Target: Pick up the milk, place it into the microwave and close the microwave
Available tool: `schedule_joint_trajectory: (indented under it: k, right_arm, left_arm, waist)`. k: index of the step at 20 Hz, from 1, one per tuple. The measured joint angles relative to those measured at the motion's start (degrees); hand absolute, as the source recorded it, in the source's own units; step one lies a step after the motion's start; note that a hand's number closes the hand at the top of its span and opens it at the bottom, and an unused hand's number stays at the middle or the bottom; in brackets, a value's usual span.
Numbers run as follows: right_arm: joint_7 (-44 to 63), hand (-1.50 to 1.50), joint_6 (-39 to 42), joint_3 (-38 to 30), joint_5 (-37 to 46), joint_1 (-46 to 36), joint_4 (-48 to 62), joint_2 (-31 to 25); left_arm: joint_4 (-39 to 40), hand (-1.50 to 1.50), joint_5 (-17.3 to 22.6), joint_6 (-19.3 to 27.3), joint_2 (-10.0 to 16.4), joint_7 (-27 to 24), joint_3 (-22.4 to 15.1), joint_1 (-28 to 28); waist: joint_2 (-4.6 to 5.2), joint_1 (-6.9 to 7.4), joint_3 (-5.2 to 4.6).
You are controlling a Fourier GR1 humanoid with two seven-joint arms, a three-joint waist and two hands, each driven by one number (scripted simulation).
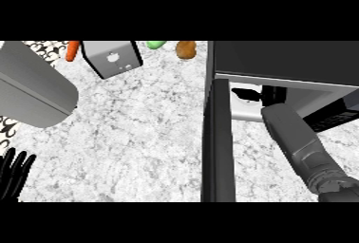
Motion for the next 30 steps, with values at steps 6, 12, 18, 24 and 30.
schedule_joint_trajectory:
  k: [6,12,18,24,30]
  right_arm:
    - [-1.3,-1.5,1.7,-0.8,-0.6,0.9,-0.8,0.0]
    - [-3.9,-1.5,5.3,-2.1,-1.7,3.1,-1.8,-0.6]
    - [-7.6,-1.5,12.3,-3.7,-3.6,5.3,-3.5,-0.3]
    - [-12.0,-1.5,18.3,-5.3,-5.9,9.8,-5.5,2.6]
    - [-13.9,-1.5,25.0,-5.5,-8.0,14.7,-9.0,4.9]
  left_arm:
    - [-0.4,-1.5,-1.1,0.3,-0.6,-0.9,-0.2,0.5]
    - [-2.7,-1.5,-0.8,0.7,-1.7,-0.2,-0.4,2.0]
    - [-4.2,-1.5,-1.6,0.7,-3.0,-0.3,-1.0,4.3]
    - [-6.0,-1.5,-3.5,-0.2,-4.1,-3.3,-2.7,8.8]
    - [-5.5,-1.5,-5.4,-2.3,-4.1,-3.9,-5.8,9.9]
  waist:
    - [-0.34,-0.9,-0.01]
    - [-0.87,-2.0,-0.03]
    - [-1.42,-3.06,-0.13]
    - [-2.0,-4.02,-0.22]
    - [-2.53,-5.73,-0.26]
